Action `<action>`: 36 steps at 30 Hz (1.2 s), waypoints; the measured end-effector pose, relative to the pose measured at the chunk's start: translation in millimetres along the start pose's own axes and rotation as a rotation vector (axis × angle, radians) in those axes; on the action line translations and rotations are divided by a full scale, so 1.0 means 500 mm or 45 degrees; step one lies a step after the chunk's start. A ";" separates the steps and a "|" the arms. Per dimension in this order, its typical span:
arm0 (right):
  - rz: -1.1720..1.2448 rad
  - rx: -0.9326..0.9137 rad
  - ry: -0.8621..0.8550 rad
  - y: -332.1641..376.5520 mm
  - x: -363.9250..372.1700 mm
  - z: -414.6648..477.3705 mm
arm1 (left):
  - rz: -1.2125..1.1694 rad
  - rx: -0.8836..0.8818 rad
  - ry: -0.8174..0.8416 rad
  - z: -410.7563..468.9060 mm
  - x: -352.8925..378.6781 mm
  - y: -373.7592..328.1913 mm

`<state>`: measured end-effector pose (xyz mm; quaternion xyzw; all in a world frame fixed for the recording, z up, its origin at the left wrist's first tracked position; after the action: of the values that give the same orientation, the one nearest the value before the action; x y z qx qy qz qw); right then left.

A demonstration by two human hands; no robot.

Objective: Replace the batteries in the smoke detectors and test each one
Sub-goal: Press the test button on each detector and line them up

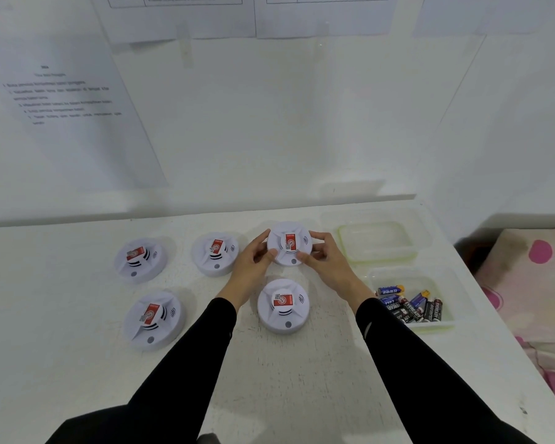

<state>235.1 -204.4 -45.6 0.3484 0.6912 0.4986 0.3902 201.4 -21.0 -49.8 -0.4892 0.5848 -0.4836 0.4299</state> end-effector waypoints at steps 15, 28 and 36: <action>-0.024 -0.004 -0.043 0.006 0.001 -0.005 | 0.196 -0.038 -0.050 0.005 -0.005 0.014; -0.421 0.101 -0.084 -0.008 0.014 -0.002 | 0.203 -0.110 -0.093 -0.008 0.001 0.003; -0.452 -0.019 -0.033 -0.014 0.084 -0.175 | 0.535 -0.069 -0.265 -0.187 0.016 0.026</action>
<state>138.1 -206.1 -43.1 0.2245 0.7331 0.4223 0.4836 107.0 -14.6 -47.6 -0.4154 0.6390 -0.3145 0.5659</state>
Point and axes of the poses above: each hand's wrist, its own z-axis towards the middle knuckle, its own x-axis out of the palm, y = z × x, the point moved 5 cm from there along z, towards the middle knuckle, and after that the axes turned 13 degrees about y, right-handed, at the moved point
